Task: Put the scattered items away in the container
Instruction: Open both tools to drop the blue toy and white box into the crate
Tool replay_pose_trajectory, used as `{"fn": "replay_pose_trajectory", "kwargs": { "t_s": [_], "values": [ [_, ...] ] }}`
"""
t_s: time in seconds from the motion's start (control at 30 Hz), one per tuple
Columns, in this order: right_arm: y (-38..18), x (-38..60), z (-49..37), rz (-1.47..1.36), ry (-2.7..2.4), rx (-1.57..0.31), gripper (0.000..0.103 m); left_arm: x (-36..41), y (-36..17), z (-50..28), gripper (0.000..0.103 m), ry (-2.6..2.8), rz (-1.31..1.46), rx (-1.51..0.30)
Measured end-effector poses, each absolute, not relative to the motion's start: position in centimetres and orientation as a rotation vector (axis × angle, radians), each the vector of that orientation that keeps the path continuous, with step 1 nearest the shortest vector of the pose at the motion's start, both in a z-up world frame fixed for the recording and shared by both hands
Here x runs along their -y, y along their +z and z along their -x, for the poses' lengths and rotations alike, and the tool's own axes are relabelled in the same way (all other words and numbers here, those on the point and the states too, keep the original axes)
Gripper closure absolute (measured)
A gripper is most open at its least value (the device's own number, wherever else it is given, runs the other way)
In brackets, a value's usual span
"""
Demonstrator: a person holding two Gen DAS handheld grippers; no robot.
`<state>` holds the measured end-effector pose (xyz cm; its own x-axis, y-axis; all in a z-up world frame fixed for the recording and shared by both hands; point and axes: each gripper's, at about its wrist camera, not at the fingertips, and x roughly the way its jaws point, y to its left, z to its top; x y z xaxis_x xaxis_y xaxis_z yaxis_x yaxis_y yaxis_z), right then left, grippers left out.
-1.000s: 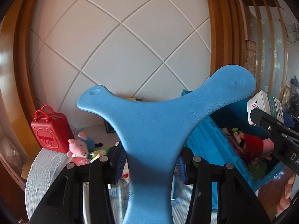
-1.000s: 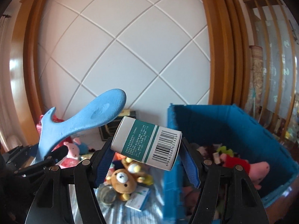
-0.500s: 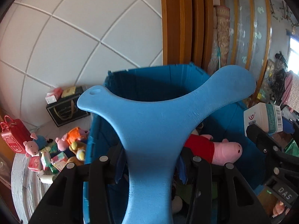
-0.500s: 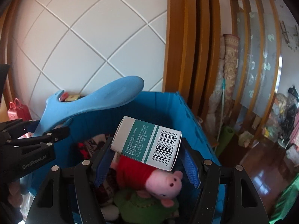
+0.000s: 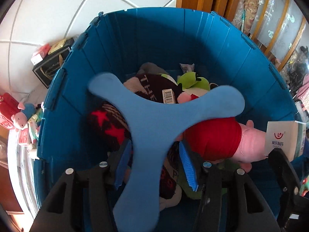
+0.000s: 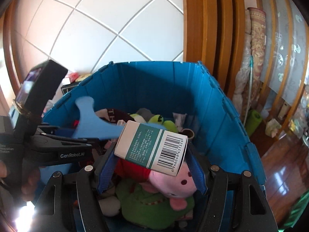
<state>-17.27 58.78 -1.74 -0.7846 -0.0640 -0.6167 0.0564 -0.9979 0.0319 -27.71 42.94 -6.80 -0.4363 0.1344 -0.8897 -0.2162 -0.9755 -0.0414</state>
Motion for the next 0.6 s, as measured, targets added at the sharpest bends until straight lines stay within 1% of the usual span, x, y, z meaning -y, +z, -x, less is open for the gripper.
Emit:
{"fn": "replay_pose_trajectory", "kwargs": {
  "t_s": [0.1,0.23,0.43,0.6],
  "values": [
    [-2.2,-58.2,17.3,-1.032,-2.879,0.005,0.034,-42.1,-6.7,26.7,0.052,2.473,1.522,-0.133],
    [-2.6,-57.6,17.1,-1.059,-2.835,-0.007,0.034,-41.5,-6.5,23.9,0.052,2.508,1.453,-0.204],
    [-3.2,-56.0,16.6,-1.088,-2.792,-0.056,0.034,-39.6,-6.9,21.2,0.052,2.575,1.391,-0.230],
    [-3.5,-54.7,17.1,-1.108,-2.787,-0.086,0.034,-39.4,-7.6,21.0,0.052,2.557,1.406,-0.232]
  ]
}}
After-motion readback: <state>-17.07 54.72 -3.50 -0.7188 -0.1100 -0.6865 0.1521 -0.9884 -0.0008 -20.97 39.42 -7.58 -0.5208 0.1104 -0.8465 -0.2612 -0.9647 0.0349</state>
